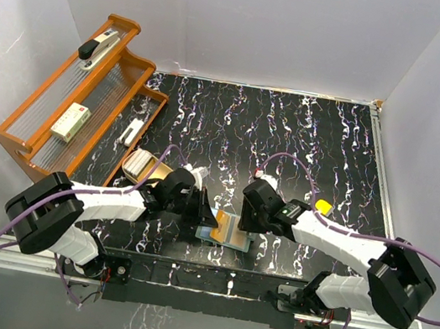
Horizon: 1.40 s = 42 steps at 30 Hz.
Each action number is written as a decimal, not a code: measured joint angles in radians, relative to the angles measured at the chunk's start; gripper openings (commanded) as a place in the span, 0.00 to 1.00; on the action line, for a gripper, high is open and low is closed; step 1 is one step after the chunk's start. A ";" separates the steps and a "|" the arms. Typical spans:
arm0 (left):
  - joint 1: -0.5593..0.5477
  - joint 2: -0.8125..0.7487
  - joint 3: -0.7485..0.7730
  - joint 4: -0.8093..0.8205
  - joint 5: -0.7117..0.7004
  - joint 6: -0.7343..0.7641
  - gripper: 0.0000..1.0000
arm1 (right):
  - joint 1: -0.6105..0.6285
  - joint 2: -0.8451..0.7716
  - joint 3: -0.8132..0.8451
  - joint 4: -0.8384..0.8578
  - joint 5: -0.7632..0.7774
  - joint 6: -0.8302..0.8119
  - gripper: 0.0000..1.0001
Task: Put the credit cards into the card holder
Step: Insert the credit card into the card holder.
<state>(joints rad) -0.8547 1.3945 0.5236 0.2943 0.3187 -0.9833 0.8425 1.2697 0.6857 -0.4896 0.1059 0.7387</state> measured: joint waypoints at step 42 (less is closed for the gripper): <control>0.008 0.126 0.092 -0.071 0.023 -0.008 0.00 | 0.000 0.060 -0.032 0.009 0.065 -0.011 0.20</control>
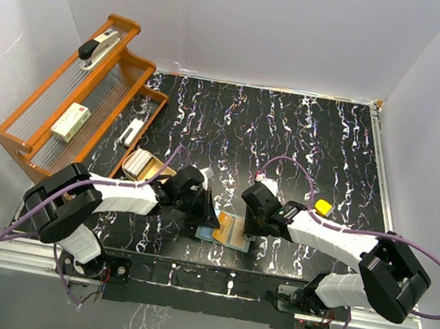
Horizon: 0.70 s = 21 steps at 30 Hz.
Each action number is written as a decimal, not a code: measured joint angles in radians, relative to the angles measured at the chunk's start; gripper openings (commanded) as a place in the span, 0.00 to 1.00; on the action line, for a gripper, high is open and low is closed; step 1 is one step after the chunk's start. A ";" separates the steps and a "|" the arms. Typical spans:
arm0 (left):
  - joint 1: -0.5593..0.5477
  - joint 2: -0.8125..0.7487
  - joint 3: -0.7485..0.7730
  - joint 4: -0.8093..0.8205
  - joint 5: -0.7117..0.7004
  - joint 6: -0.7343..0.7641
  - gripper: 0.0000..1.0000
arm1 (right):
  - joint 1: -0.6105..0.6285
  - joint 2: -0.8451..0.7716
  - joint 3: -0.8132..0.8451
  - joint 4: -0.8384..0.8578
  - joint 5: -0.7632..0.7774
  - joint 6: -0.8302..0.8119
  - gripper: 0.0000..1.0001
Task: Put the credit cards into the card holder
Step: Insert the credit card into the card holder.
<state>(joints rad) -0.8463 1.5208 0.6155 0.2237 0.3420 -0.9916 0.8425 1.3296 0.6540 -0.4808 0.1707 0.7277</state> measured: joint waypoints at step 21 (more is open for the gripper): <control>0.001 0.060 -0.030 0.119 -0.035 -0.047 0.00 | 0.000 -0.009 -0.010 0.011 0.003 0.019 0.19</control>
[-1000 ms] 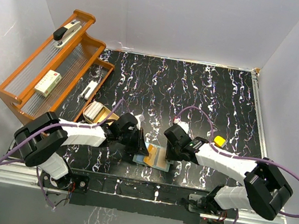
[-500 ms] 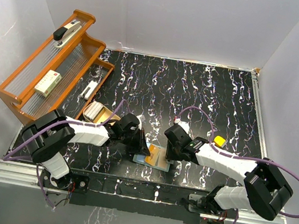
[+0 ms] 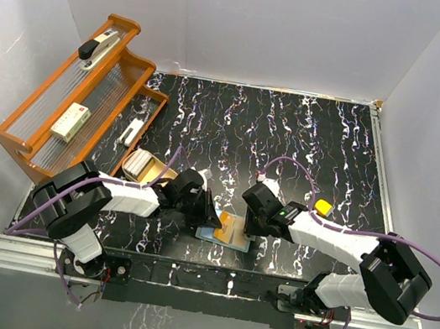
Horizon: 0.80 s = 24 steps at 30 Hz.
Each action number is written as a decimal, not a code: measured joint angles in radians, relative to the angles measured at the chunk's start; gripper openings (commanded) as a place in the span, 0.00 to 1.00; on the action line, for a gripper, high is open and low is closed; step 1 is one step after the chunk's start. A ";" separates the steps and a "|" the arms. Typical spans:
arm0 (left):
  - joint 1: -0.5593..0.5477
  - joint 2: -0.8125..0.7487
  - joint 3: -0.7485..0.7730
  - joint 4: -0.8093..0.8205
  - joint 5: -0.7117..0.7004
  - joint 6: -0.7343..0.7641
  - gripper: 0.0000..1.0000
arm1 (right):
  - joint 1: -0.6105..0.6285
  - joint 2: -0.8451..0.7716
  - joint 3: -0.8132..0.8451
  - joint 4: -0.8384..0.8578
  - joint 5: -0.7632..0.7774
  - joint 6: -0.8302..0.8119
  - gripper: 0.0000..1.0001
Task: Put the credit cards into the card holder
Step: Insert the credit card into the card holder.
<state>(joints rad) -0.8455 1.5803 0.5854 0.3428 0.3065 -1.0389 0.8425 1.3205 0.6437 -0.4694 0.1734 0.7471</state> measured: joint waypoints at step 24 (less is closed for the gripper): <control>-0.003 -0.016 -0.058 0.097 -0.037 -0.043 0.00 | 0.000 -0.018 -0.019 0.014 0.004 0.021 0.18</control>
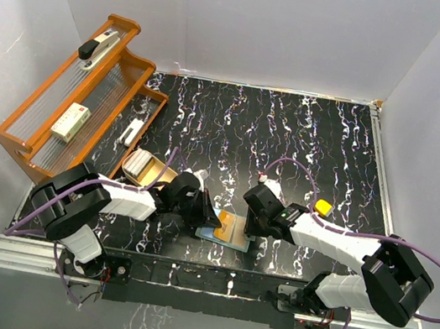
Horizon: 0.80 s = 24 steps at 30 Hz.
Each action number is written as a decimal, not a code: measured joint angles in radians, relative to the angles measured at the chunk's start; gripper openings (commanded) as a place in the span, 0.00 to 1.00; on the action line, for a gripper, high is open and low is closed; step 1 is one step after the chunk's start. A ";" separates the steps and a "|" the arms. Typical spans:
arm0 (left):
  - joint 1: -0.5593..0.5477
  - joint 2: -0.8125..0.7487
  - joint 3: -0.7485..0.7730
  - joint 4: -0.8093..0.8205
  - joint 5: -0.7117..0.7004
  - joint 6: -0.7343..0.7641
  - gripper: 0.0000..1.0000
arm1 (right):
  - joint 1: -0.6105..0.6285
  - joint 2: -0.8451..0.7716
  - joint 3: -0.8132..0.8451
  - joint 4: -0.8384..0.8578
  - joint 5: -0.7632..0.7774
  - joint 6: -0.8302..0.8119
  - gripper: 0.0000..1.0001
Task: Put the credit cards into the card holder
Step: Insert the credit card into the card holder.
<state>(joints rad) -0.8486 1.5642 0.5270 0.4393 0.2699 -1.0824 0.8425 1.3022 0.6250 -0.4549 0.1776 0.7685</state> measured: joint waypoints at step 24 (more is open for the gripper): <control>-0.050 -0.064 0.071 -0.161 -0.109 0.047 0.48 | 0.000 -0.157 0.021 -0.128 -0.005 0.031 0.48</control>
<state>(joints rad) -0.8989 1.4998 0.5983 0.2783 0.1612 -1.0355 0.8425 1.1454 0.6456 -0.5831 0.1730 0.7998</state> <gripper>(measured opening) 0.459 0.479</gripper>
